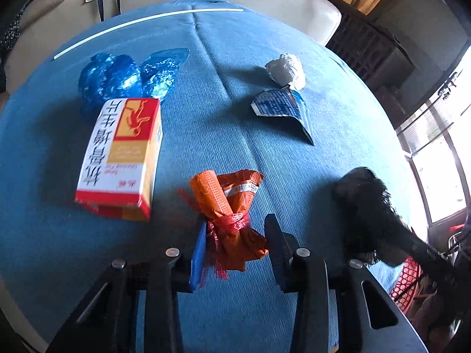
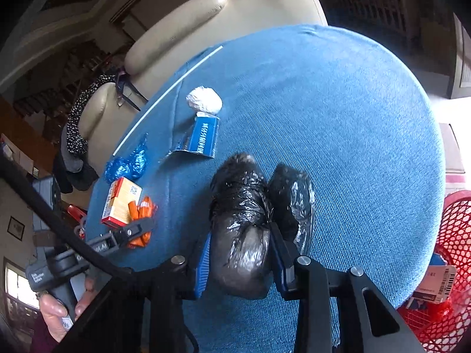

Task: Collect trash
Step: 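Grasp the orange wrapper with the left tool while the right tool holds the black bag, then carry the black bag and orange wrapper toward the red wastebasket with both tools, then open both tools to drop the black bag and orange wrapper into the wastebasket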

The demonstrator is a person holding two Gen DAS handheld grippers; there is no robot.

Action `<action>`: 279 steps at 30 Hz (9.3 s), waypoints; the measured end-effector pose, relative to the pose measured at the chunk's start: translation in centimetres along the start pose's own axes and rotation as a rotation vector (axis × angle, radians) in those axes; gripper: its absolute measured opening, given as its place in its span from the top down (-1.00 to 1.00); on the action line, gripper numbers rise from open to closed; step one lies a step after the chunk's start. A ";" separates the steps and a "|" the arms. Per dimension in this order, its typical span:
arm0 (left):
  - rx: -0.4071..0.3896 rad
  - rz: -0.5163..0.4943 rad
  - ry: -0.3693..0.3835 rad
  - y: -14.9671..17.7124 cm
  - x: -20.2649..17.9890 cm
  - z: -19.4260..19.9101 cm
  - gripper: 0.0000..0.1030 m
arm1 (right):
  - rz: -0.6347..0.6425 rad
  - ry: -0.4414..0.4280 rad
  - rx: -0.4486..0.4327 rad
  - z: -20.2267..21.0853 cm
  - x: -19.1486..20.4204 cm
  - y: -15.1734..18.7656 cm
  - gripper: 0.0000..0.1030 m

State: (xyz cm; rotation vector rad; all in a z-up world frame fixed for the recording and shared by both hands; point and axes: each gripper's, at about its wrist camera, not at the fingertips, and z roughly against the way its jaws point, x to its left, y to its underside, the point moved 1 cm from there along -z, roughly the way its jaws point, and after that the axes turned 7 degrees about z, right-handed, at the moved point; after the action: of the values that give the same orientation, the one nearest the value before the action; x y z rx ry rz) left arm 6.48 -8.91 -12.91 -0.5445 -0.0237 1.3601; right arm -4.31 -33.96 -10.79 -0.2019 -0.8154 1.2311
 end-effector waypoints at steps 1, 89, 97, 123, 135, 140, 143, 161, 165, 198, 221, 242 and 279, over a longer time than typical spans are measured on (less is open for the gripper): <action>-0.004 -0.004 -0.001 0.1 -0.2 0.3 0.23 | 0.005 -0.001 -0.007 0.3 0.2 0.0 0.27; -0.435 -0.408 -0.185 5.3 -12.5 16.0 0.47 | 0.131 0.007 -0.293 15.4 0.7 3.5 0.24; -0.440 -0.433 -0.198 5.8 -13.5 15.9 0.48 | 0.125 0.017 -0.302 15.8 0.4 3.8 0.24; -0.446 -0.522 -0.210 7.2 -16.7 15.3 0.47 | 0.074 0.036 -0.320 17.0 -1.2 4.7 0.24; -0.429 -0.554 -0.199 7.6 -18.3 14.7 0.47 | 0.042 0.043 -0.329 17.8 -2.2 5.3 0.24; -0.421 -0.567 -0.195 7.8 -19.0 14.2 0.47 | 0.029 0.049 -0.333 18.1 -2.7 5.5 0.24; -0.417 -0.576 -0.195 7.9 -19.5 13.8 0.47 | 0.017 0.054 -0.334 18.3 -3.1 5.7 0.24; -0.389 -0.644 -0.179 8.9 -22.6 12.1 0.47 | -0.039 0.076 -0.346 19.1 -5.1 6.5 0.24; -0.386 -0.662 -0.177 9.2 -23.4 11.7 0.47 | -0.057 0.079 -0.348 19.3 -5.5 6.7 0.24; -0.333 -0.780 -0.140 11.2 -27.8 8.1 0.47 | -0.150 0.143 -0.354 21.0 -9.6 8.6 0.24; -0.226 -0.848 -0.071 13.5 -30.5 5.2 0.47 | -0.250 0.154 -0.338 21.5 -13.1 9.8 0.24; -0.126 -0.904 -0.019 15.2 -31.8 2.2 0.47 | -0.389 0.192 -0.306 21.5 -17.4 11.8 0.22; -0.262 -0.708 -0.082 9.6 -23.2 7.5 -0.11 | -0.335 0.148 -0.223 18.7 -12.9 8.7 0.08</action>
State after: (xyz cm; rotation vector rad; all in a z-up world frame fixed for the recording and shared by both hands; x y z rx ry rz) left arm -10.05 -26.76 -3.26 -0.6215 -0.4283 0.6862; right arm -24.25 -47.64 -8.02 -0.3195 -0.8187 0.8013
